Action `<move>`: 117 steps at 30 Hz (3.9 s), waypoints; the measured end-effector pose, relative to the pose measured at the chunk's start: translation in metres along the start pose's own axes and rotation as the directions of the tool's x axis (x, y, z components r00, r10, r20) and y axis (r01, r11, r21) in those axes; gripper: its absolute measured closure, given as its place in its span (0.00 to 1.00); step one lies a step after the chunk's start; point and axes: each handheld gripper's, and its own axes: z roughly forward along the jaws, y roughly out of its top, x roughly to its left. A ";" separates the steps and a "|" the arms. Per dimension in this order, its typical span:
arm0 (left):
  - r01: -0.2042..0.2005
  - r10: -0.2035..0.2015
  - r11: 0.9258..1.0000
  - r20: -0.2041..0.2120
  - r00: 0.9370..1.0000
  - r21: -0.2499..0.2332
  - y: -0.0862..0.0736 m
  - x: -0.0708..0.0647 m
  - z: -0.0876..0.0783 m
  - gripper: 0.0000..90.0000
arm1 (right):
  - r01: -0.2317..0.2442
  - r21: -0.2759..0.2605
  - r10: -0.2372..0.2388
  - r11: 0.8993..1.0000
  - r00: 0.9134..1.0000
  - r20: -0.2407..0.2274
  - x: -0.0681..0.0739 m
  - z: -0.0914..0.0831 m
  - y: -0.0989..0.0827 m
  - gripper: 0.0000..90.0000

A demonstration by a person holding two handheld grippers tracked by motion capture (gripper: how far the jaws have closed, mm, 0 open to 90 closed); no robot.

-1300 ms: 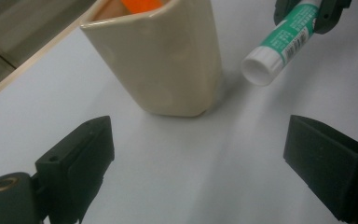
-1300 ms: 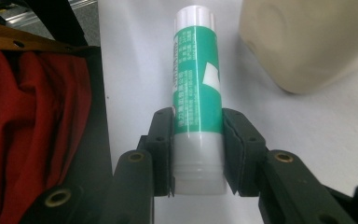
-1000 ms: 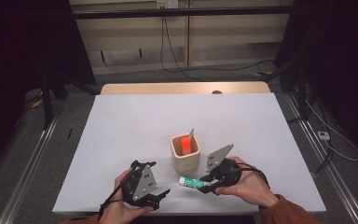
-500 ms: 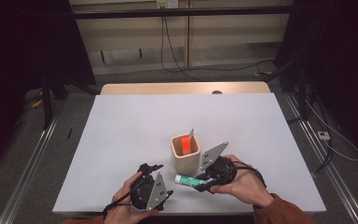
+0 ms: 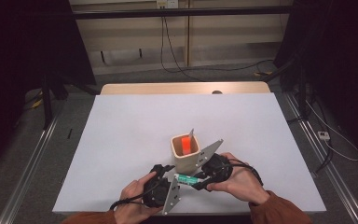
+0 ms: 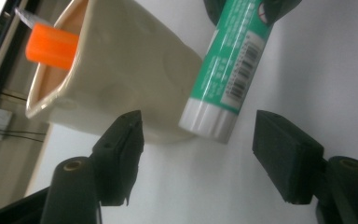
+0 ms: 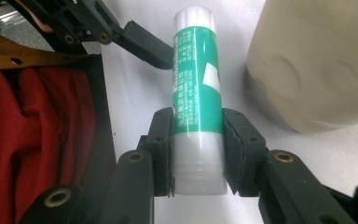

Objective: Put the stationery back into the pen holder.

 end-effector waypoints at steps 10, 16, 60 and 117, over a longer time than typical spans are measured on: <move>-0.119 0.120 0.993 -0.028 0.992 0.007 0.010 -0.009 0.002 0.47 | -0.026 -0.004 0.026 1.000 1.000 -0.008 0.001 0.005 0.003 0.74; -0.145 0.144 0.989 -0.029 0.989 -0.013 0.011 -0.015 0.003 0.54 | -0.051 -0.006 0.051 0.999 0.998 -0.021 0.003 0.009 0.004 0.74; 0.175 -0.163 0.980 0.119 0.979 -0.094 -0.006 0.006 0.001 0.73 | -0.063 -0.230 0.082 0.971 0.994 0.076 0.000 -0.003 -0.019 0.21; 0.737 -0.669 0.560 0.318 0.672 -0.378 -0.028 0.104 -0.020 0.73 | -0.193 -0.592 0.473 0.783 0.802 0.364 -0.005 -0.040 -0.144 0.05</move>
